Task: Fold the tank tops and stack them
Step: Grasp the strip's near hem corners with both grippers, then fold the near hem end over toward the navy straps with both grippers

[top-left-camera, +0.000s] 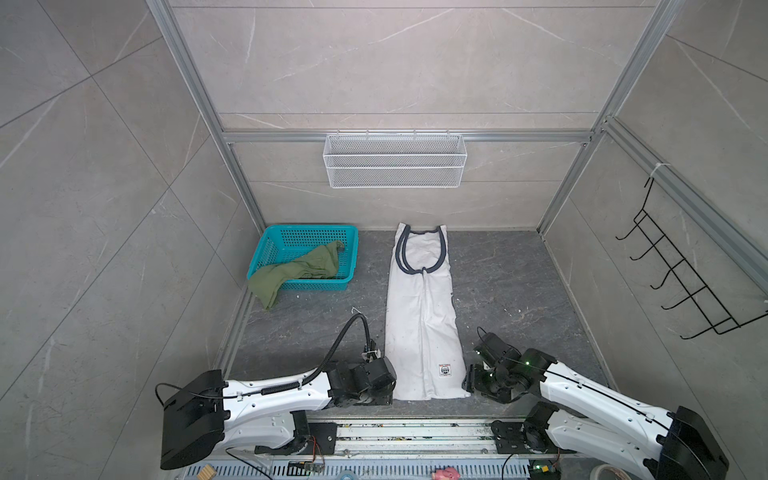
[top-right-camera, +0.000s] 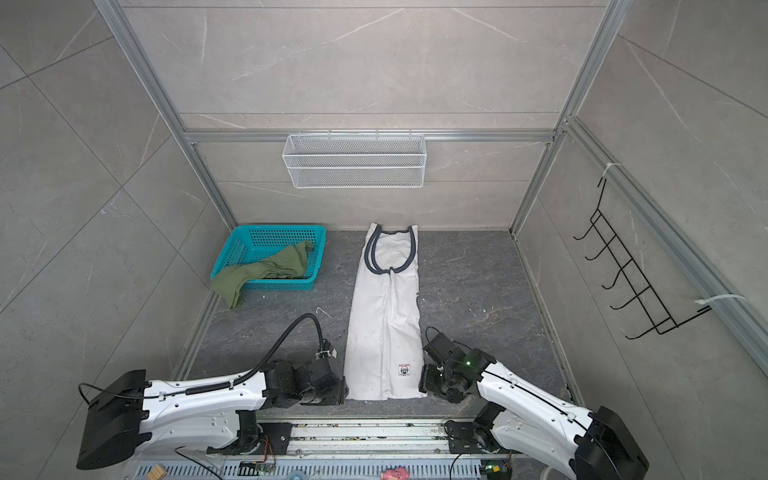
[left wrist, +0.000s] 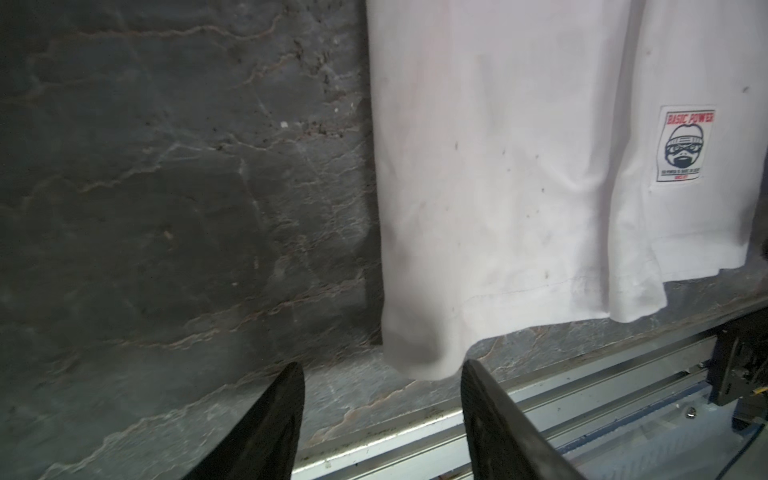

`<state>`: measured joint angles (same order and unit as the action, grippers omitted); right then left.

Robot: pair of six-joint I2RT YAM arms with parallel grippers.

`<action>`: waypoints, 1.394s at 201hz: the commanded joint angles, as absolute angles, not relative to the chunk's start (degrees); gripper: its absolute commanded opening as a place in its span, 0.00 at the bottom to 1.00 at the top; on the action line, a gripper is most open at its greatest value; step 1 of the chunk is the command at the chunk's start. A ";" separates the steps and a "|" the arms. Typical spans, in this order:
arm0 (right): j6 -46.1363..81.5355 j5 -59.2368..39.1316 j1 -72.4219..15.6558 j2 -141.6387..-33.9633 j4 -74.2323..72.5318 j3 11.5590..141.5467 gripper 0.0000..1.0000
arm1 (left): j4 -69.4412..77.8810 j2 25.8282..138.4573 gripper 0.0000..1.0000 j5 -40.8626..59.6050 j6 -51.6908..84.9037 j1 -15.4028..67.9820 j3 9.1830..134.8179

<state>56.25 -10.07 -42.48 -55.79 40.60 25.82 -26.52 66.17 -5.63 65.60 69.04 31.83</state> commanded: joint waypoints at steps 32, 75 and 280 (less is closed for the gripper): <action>62.69 -12.79 -45.79 -59.92 30.30 21.91 0.55 | -19.22 70.01 0.55 -1.43 67.15 67.05 29.40; 64.37 -10.77 -49.20 -63.31 28.65 22.82 0.33 | -19.05 72.09 0.42 -0.10 65.69 67.06 30.58; 43.81 3.16 -35.27 -70.90 46.31 61.62 0.07 | -31.00 80.66 0.00 -5.18 44.44 49.72 68.66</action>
<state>56.25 6.96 -40.58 -63.44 52.47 55.88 -32.84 74.94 -6.92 51.79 54.26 63.20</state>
